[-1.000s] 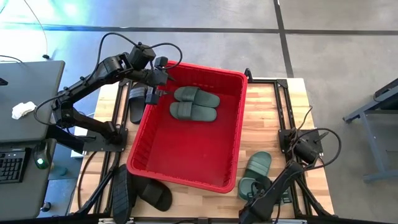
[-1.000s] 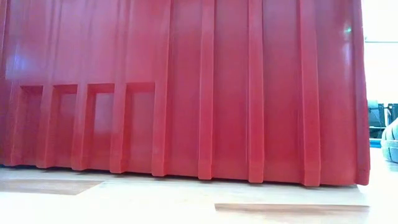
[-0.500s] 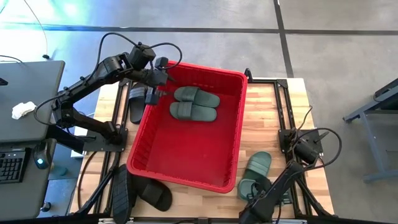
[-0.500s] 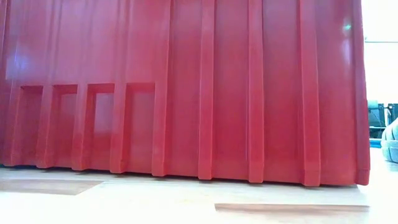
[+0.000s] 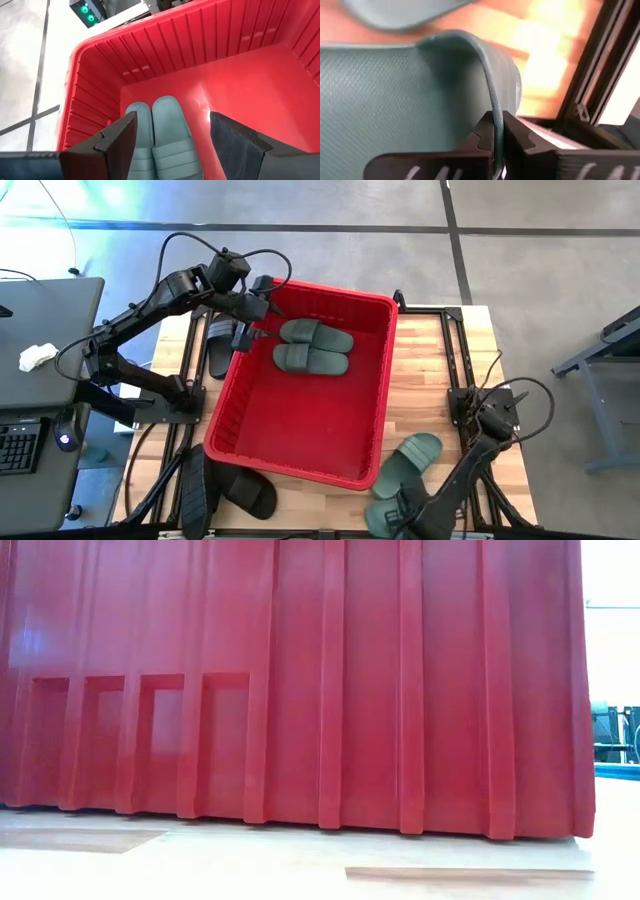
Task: Pick and place slides into bin
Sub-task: Put the green slide into the red container
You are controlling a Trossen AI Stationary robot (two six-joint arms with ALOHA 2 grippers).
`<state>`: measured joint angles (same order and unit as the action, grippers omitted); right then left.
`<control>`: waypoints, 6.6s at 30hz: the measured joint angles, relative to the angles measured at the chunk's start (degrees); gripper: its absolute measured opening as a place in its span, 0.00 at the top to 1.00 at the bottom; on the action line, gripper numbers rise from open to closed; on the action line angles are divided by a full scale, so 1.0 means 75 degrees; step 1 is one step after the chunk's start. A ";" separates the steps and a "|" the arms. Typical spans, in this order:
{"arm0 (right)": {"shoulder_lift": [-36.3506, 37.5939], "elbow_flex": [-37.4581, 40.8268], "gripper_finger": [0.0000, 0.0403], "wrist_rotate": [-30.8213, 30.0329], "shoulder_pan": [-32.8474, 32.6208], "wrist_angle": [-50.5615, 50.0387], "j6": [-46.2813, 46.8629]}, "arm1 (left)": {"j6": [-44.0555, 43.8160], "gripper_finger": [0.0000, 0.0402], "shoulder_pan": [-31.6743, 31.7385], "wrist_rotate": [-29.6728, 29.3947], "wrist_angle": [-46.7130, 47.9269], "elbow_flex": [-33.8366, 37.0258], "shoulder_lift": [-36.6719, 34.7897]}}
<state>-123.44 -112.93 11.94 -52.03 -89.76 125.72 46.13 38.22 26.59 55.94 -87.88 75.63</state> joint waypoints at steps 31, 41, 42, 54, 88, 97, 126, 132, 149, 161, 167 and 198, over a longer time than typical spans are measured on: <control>0.1598 -0.2895 1.00 -0.8457 0.0059 0.1868 -0.7491 | 0.1161 0.42 0.0000 0.3799 0.0012 0.0000 -0.0002; 0.2556 -0.2890 1.00 -0.9769 0.0766 0.1635 -1.0343 | 0.1701 0.42 -0.0506 0.4572 -0.0191 0.0000 -0.0002; 0.2626 -0.2890 1.00 -0.9752 0.0898 0.1649 -1.0439 | 0.1651 0.42 -0.0638 0.4569 -0.0321 0.0000 -0.0002; 0.2809 -0.2887 1.00 -0.7431 0.2549 0.2990 -1.2847 | 0.1630 0.42 -0.2509 0.1397 -0.2075 -0.0003 0.0204; 0.2806 -0.2884 1.00 -0.6547 0.3089 0.3698 -1.3832 | 0.1398 0.76 -0.4100 0.0894 -0.3222 0.0000 0.0568; 0.2806 -0.2884 1.00 -0.6548 0.3089 0.3678 -1.3826 | 0.1353 0.92 -0.4100 0.1163 -0.3263 0.0000 0.0560; 0.3110 -0.2881 0.58 -0.6306 0.3005 0.2829 -1.1591 | 0.1192 0.94 -0.4097 -0.2354 -0.1902 0.0012 0.0574; 0.3411 -0.2881 0.56 -0.6826 0.2712 0.2796 -1.1596 | 0.1190 0.94 -0.4100 -0.3836 -0.1018 0.0012 0.0533; 0.3488 -0.2875 0.56 -0.8602 0.2402 0.0689 -1.1380 | 0.0346 0.94 -0.5784 -0.7975 0.1717 0.0213 0.0432; 0.3488 -0.1830 0.56 -0.8832 0.2179 -0.0032 -0.9923 | 0.0978 0.94 -0.5814 -0.8463 -0.0246 0.2722 0.0444; 0.3555 -0.0899 0.56 -0.8516 0.1990 -0.0013 -0.8604 | 0.1498 0.93 -0.5807 -0.8490 -0.1652 0.3662 0.0444; 0.3758 0.1680 0.56 -0.8183 0.1799 0.0691 -0.6138 | 0.2356 0.78 -0.5799 -0.8075 -0.2880 0.5132 0.0441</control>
<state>-95.25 -100.33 -49.43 -38.53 -84.58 79.68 63.80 -5.28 -33.98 34.34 -49.39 78.94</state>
